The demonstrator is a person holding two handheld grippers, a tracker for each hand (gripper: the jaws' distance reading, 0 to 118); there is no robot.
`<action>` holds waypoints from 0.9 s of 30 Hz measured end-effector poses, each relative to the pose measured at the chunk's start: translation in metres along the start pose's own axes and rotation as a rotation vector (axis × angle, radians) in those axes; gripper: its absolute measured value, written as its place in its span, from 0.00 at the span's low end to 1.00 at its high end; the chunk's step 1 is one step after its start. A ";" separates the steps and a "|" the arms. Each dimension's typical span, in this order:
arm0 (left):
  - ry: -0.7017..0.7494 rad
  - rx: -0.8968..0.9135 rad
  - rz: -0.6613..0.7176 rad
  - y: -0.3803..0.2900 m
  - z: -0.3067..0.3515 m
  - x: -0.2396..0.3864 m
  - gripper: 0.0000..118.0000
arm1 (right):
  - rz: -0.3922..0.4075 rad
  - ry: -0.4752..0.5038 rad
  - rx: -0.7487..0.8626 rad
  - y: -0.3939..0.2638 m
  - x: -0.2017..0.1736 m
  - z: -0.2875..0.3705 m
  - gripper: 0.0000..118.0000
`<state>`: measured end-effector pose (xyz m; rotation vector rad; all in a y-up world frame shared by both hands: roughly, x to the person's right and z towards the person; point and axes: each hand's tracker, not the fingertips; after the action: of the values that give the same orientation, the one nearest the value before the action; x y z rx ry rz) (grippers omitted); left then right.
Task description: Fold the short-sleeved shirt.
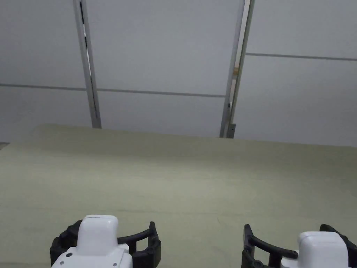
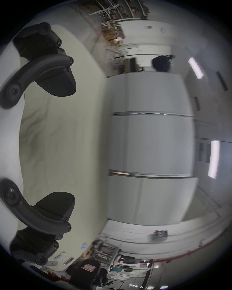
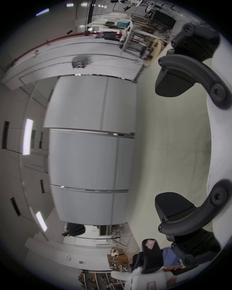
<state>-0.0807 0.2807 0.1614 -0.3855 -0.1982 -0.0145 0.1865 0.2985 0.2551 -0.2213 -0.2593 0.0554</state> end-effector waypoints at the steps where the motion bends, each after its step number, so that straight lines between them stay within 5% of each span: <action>1: 0.002 -0.070 0.005 -0.010 -0.022 0.002 1.00 | -0.001 0.001 -0.045 -0.011 -0.001 -0.017 1.00; 7: 0.023 -0.408 -0.053 -0.093 -0.153 0.019 1.00 | -0.055 0.016 -0.316 -0.093 -0.005 -0.128 1.00; 13: 0.021 -0.578 0.013 -0.161 -0.217 0.023 1.00 | -0.086 0.019 -0.504 -0.171 -0.012 -0.193 1.00; 21: 0.017 -0.509 -0.004 -0.178 -0.216 0.021 1.00 | -0.066 0.041 -0.711 -0.234 -0.028 -0.223 1.00; 27: 0.030 -0.501 -0.017 -0.181 -0.216 0.024 1.00 | -0.097 0.053 -0.675 -0.227 -0.024 -0.222 1.00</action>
<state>-0.0251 0.0324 0.0373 -0.8828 -0.1672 -0.0880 0.2269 0.0290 0.0911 -0.8791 -0.2287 -0.1371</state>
